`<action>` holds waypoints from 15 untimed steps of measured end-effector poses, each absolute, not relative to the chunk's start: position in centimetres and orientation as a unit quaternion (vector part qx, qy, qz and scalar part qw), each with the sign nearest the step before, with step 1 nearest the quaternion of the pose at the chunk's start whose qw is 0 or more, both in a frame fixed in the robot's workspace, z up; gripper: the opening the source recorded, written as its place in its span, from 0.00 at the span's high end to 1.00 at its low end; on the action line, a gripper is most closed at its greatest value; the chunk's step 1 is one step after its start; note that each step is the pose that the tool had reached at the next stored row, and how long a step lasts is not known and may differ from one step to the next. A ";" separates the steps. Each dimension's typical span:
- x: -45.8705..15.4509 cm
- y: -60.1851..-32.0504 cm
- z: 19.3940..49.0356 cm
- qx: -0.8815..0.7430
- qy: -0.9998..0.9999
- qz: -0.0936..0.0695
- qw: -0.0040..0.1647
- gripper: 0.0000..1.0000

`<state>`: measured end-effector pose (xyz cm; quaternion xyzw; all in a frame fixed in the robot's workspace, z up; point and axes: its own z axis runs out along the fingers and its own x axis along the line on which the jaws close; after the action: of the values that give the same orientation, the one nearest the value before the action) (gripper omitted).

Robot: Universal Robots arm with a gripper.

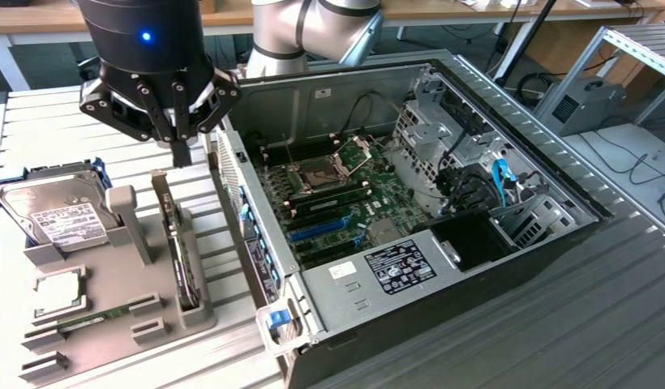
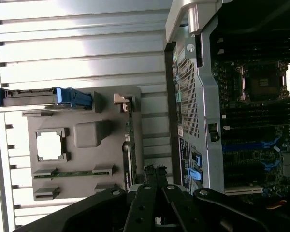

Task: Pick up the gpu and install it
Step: 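Reach for the gpu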

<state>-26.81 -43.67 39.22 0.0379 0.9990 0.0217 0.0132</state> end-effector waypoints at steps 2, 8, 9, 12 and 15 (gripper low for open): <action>-26.8 -43.8 39.2 0.038 0.999 0.022 0.013 0.89; -26.8 -44.1 39.2 0.038 0.999 0.022 0.013 0.89; -26.8 -44.1 39.2 0.038 0.999 0.022 0.013 0.89; -26.8 -44.2 39.2 0.038 0.999 0.022 0.013 0.89; -26.8 -44.3 39.2 0.038 0.999 0.022 0.013 0.89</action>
<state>-26.85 -44.31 39.21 0.0379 0.9990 0.0217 0.0132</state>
